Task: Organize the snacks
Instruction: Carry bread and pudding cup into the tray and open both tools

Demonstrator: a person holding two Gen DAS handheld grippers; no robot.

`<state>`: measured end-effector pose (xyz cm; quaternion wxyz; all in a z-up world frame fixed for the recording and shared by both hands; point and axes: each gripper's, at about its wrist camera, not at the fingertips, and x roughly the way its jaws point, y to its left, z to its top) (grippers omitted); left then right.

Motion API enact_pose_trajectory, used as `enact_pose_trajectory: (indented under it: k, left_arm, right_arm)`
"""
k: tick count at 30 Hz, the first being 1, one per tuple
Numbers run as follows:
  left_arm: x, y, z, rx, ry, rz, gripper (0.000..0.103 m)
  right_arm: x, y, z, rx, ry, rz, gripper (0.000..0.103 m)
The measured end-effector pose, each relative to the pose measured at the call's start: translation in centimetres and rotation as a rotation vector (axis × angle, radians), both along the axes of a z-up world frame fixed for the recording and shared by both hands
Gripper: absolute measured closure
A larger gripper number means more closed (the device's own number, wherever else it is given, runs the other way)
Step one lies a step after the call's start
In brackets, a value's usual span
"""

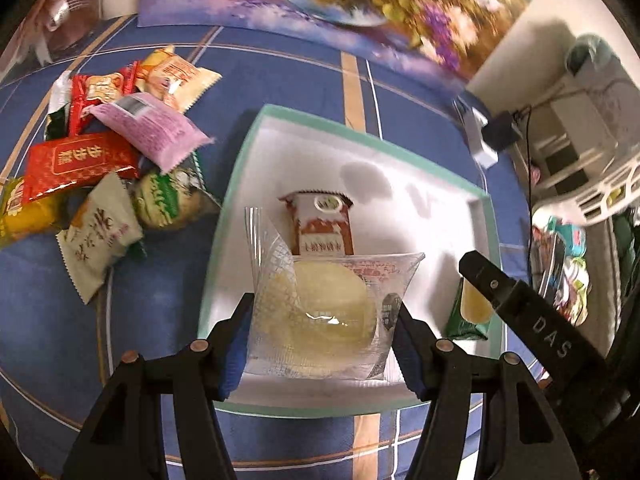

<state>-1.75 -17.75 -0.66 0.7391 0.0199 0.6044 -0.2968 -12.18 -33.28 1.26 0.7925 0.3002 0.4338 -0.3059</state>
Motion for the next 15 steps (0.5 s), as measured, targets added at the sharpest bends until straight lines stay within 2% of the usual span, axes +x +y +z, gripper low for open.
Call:
enact_pose_trajectory:
  k: [7, 10, 15]
  left_arm:
    - [-0.6, -0.5, 0.3, 0.035, -0.017, -0.032, 0.035]
    - [-0.6, -0.3, 1.0, 0.013, -0.028, -0.034, 0.035]
    - [-0.4, 0.0, 1.7, 0.001, -0.051, -0.025, 0.034]
  right_arm:
    - [-0.3, -0.1, -0.7, 0.037, 0.031, -0.011, 0.056]
    - [-0.4, -0.1, -0.1, 0.023, 0.027, -0.014, 0.050]
    - [-0.6, -0.2, 0.5, 0.010, 0.014, -0.024, 0.050]
